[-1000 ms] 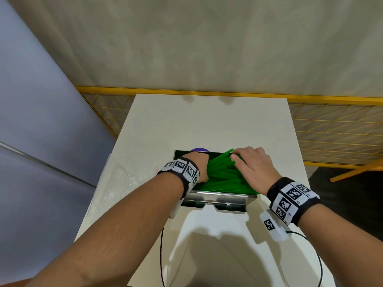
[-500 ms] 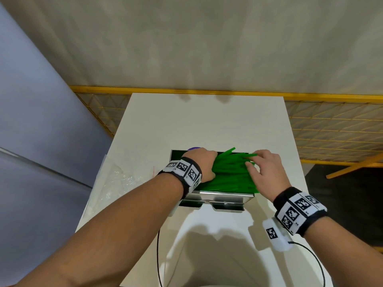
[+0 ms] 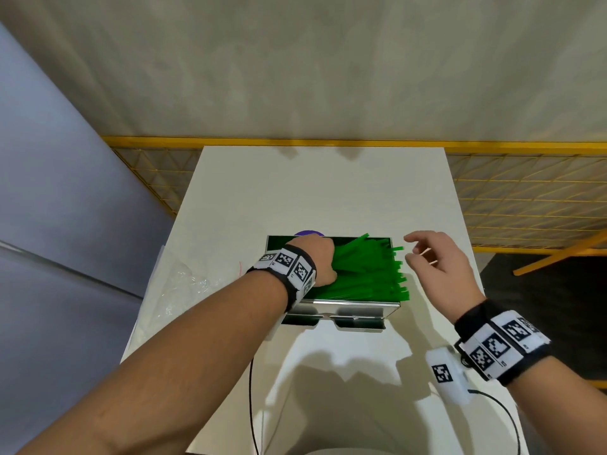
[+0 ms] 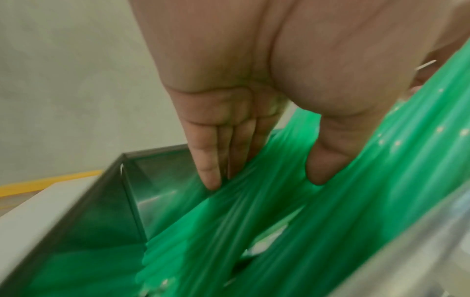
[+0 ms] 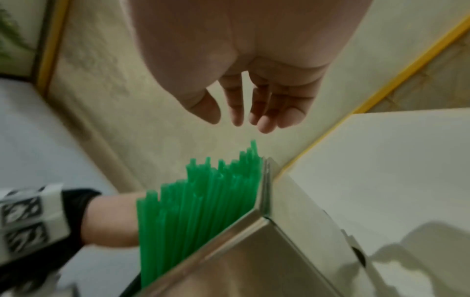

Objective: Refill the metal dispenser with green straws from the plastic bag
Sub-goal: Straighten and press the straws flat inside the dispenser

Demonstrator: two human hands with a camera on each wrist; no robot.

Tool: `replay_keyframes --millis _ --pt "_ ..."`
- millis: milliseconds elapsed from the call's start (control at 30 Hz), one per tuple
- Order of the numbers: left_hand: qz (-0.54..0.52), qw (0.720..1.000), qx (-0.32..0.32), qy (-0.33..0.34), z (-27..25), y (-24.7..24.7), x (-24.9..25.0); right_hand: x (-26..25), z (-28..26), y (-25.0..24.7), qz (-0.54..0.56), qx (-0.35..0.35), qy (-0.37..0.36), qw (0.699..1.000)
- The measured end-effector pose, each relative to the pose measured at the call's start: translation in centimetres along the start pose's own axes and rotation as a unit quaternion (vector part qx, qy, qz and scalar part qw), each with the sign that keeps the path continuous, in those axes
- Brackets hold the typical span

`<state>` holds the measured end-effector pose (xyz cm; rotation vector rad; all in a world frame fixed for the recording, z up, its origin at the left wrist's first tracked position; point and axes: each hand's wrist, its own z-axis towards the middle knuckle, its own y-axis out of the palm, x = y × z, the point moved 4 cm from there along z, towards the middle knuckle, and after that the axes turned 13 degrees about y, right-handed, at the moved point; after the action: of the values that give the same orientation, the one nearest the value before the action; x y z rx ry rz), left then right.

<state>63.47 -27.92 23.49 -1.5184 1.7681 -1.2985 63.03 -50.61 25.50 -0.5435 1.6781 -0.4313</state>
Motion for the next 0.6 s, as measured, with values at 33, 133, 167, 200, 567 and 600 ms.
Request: replay_keyframes --millis 33,133,167,200,567,600 --pt "0.001 1.0 -0.005 0.003 -0.3 -0.5 0.0 0.0 -0.7 -0.3 -0.029 -0.011 -0.022 0.999" --pt "-0.018 1.0 -0.011 0.007 -1.5 -2.0 -0.3 0.4 -2.5 -0.2 -0.144 -0.05 -0.03 0.988" --pt "-0.027 1.0 -0.008 0.006 -2.0 -2.4 -0.6 0.6 -2.9 0.0 -0.161 -0.063 -0.01 0.985" --pt "-0.033 0.999 -0.004 0.005 -2.6 -2.6 -0.8 0.7 -3.2 0.3 -0.156 -0.075 0.017 0.985" --pt "-0.087 0.996 0.013 0.016 -5.1 1.8 -1.5 -2.9 -3.9 4.9 -0.015 -0.105 0.07 0.992" --pt "-0.098 0.995 0.019 0.02 -5.1 1.9 -1.6 -3.1 -3.9 5.3 -0.009 -0.104 0.063 0.993"
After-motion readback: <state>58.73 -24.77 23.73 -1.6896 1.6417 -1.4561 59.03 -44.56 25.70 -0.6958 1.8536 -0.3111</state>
